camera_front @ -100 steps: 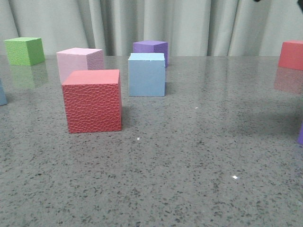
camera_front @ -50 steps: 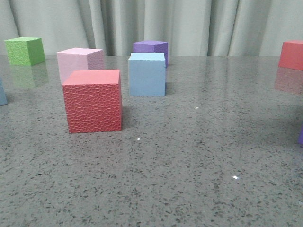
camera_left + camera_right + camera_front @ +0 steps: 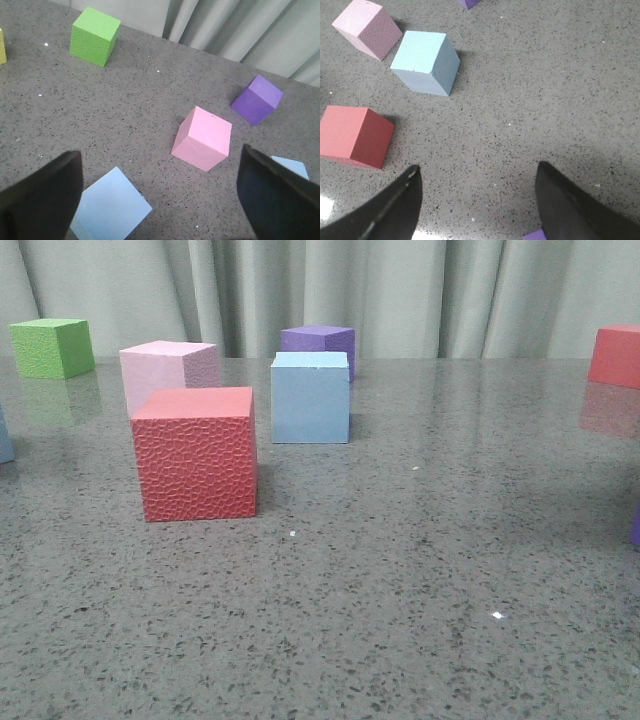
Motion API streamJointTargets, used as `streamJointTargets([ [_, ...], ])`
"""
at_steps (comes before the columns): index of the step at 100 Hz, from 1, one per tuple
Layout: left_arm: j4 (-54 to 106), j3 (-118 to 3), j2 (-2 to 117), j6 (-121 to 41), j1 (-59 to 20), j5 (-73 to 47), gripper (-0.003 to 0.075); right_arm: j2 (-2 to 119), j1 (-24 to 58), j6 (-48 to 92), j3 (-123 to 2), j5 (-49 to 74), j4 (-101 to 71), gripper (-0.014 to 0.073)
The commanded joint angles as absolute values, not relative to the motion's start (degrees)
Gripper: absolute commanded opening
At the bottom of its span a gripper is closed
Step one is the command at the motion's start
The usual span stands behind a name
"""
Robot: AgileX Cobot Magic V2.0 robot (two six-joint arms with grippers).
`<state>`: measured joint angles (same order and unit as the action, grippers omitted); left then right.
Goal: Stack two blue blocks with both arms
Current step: 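Move the left gripper over the other light-blue cube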
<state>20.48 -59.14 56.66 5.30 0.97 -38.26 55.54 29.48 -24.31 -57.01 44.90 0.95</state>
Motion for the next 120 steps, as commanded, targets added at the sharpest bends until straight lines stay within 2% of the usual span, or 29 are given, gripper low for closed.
streamJointTargets([
  [1,22.2,-63.2,58.3,5.6,1.3,-35.9,0.0598,54.7,29.3,-23.5,-58.3,41.1,1.8,0.0486],
  [48,17.4,-74.5,73.8,21.5,1.3,-50.2,0.0599,54.7,29.3,-23.5,-58.3,40.3,1.8,0.0486],
  [75,11.3,-75.4,75.3,32.6,1.0,-56.0,0.0599,54.7,29.3,-23.5,-58.3,39.9,1.8,0.0486],
  [120,-4.5,-75.5,77.2,53.7,-11.5,-61.9,0.0599,54.7,29.3,-23.5,-58.3,39.6,1.8,0.0486],
])
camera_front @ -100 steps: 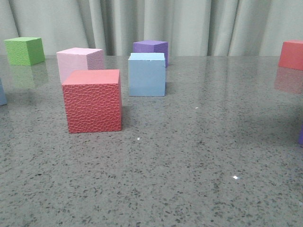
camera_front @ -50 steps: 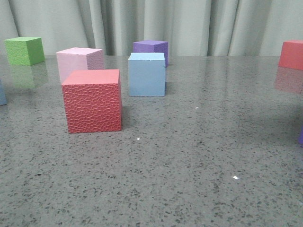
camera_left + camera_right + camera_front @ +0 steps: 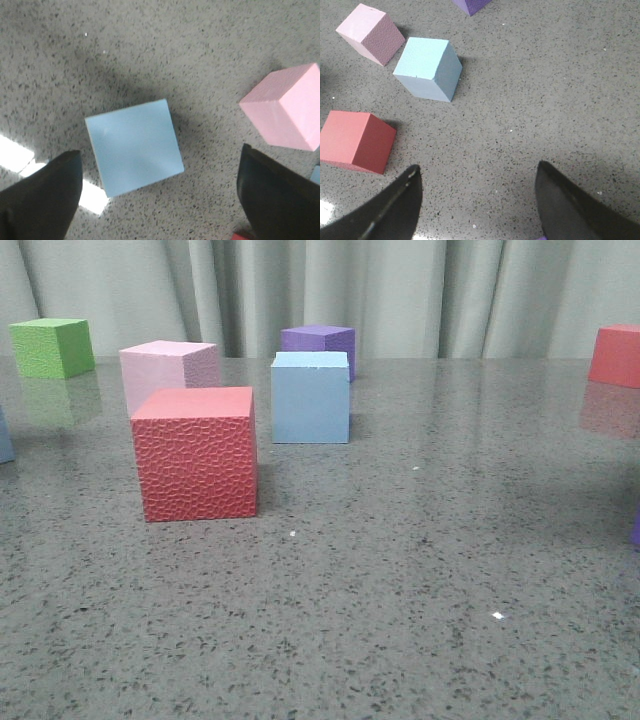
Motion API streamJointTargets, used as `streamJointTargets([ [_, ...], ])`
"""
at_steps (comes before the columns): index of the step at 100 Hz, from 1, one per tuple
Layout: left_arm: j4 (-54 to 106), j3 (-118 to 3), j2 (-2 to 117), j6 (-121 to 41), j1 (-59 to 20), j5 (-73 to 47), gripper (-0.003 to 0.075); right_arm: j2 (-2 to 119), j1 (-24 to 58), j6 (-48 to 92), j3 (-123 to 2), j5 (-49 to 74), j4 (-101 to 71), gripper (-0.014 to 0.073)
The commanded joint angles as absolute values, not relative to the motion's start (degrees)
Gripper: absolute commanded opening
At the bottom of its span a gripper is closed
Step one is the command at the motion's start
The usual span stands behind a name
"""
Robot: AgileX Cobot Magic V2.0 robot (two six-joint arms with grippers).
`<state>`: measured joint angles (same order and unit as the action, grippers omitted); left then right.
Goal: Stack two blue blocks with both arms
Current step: 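Move the left gripper over the other light-blue cube, then lower the left gripper and grasp the second light-blue cube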
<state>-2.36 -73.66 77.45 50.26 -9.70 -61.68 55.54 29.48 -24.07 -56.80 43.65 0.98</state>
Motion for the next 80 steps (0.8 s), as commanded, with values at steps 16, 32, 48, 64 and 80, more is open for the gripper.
streamJointTargets([
  [16,-5.6,-75.5,78.8,58.6,-13.3,-61.6,0.0599,54.7,29.3,-23.5,-58.3,39.8,1.8,0.0486],
  [32,-6.6,-75.5,79.3,61.3,-13.6,-60.7,0.0599,54.7,29.3,-23.5,-58.3,39.8,1.8,0.0486],
  [48,-6.8,-75.5,80.9,61.5,-13.6,-60.9,0.0599,54.7,29.3,-23.5,-58.3,39.6,1.8,0.0486],
  [64,-6.9,-75.5,82.3,61.5,-13.6,-60.9,0.0599,54.7,29.3,-23.5,-58.3,39.6,1.8,0.0486],
  [80,-8.5,-75.5,83.3,61.5,-13.6,-62.2,0.0599,54.7,29.3,-23.5,-58.3,39.6,1.8,0.0486],
])
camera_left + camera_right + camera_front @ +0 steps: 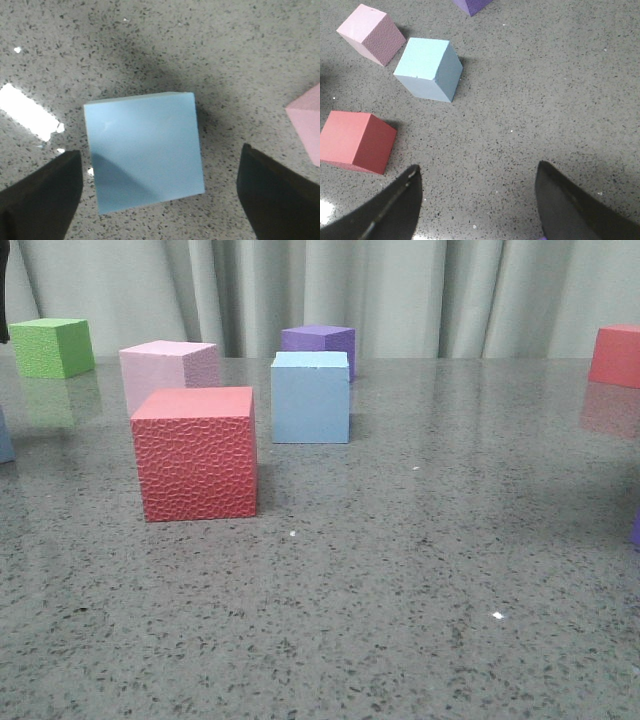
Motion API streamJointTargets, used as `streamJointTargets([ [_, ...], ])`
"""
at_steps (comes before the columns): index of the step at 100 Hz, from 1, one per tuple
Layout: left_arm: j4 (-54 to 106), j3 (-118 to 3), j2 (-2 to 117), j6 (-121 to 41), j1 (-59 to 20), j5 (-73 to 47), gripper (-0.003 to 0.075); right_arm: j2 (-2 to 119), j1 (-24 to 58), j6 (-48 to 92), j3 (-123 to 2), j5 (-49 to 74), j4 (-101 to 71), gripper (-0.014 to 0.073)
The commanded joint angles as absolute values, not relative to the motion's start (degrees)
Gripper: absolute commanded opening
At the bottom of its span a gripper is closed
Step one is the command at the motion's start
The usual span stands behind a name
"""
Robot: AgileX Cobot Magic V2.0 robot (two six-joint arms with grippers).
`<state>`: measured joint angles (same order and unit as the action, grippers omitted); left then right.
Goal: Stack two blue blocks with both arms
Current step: 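Lower the left gripper and grasp the second light-blue cube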
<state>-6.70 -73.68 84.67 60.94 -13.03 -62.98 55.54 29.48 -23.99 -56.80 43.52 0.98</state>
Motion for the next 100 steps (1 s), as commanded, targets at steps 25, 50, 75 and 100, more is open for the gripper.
streamJointTargets([
  [25,-9.3,-75.5,84.9,61.5,-13.6,-61.7,0.0598,54.7,29.3,-23.5,-58.3,39.5,1.8,0.0486],
  [50,-8.2,-75.5,87.9,61.5,-13.6,-61.7,0.0598,54.7,29.3,-23.5,-58.3,39.4,1.8,0.0486],
  [75,-8.4,-75.5,88.5,61.5,-13.6,-61.7,0.0598,54.7,29.3,-23.5,-58.3,39.5,1.8,0.0486],
  [100,-8.6,-75.5,88.6,61.5,-13.6,-61.7,0.0596,54.7,29.3,-23.5,-58.3,39.4,1.8,0.0486],
])
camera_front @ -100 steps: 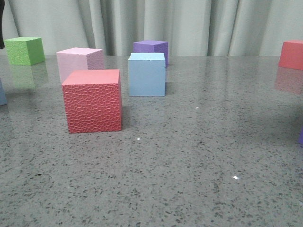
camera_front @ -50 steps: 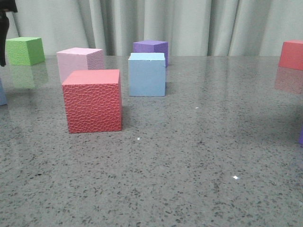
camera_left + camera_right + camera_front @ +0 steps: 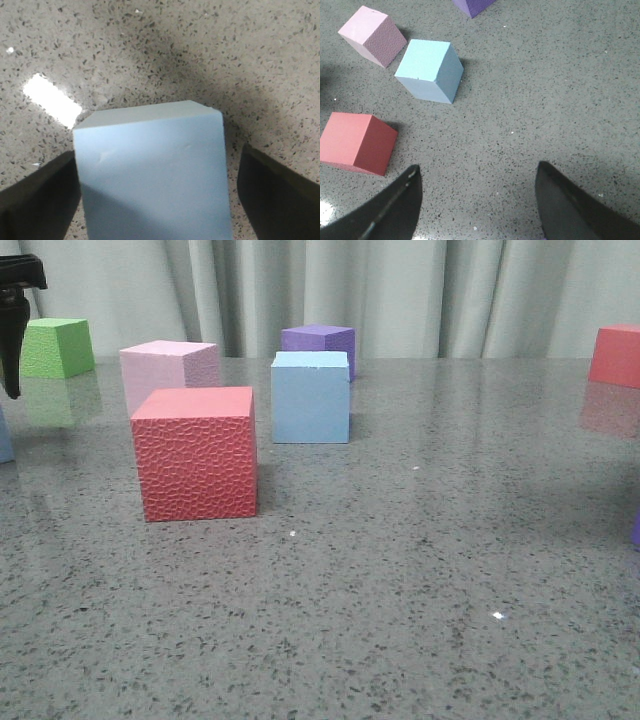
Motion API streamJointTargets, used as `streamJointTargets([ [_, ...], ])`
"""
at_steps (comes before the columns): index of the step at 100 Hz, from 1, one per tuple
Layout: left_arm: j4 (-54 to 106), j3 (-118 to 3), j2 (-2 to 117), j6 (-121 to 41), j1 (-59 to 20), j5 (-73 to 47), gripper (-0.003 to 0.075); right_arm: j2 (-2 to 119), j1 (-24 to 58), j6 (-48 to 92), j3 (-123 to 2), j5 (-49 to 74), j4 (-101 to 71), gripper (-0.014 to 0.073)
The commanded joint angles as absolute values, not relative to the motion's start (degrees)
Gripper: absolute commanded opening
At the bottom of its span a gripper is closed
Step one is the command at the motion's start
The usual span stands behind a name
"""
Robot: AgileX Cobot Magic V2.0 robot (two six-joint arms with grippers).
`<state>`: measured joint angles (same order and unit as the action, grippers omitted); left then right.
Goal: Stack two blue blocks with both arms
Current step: 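Lower the left gripper and grasp the second light-blue cube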
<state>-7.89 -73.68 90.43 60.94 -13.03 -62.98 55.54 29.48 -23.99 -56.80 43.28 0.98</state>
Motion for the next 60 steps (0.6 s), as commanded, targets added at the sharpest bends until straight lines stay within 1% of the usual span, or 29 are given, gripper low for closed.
streamJointTargets([
  [1,-8.6,-75.5,88.6,61.5,-13.6,-61.7,0.0592,54.7,29.3,-23.5,-58.3,39.4,1.8,0.0486],
  [5,-8.9,-75.5,88.6,61.5,-13.6,-61.7,0.0577,54.7,29.3,-23.5,-58.3,39.4,1.8,0.0486],
  [12,-8.9,-75.5,88.6,61.5,-13.6,-61.7,0.0526,54.7,29.3,-23.5,-58.3,39.4,1.8,0.0486],
  [24,-8.9,-75.5,88.6,61.5,-13.6,-61.7,0.0416,54.7,29.3,-23.5,-58.3,39.4,1.8,0.0486],
  [32,-8.9,-75.5,88.6,61.5,-13.6,-61.7,0.0356,54.7,29.3,-23.5,-58.3,39.4,1.8,0.0486],
  [46,-8.3,-75.5,88.6,61.5,-13.6,-61.9,0.0279,54.7,29.3,-23.5,-58.3,39.4,1.8,0.0486],
  [57,-7.3,-76.6,88.6,60.5,-13.6,-61.9,0.024,54.7,29.3,-23.5,-58.3,39.4,1.8,0.0486],
  [60,-6.8,-77.3,88.6,59.8,-13.6,-61.9,0.024,54.7,29.3,-23.5,-58.3,39.4,1.8,0.0486],
])
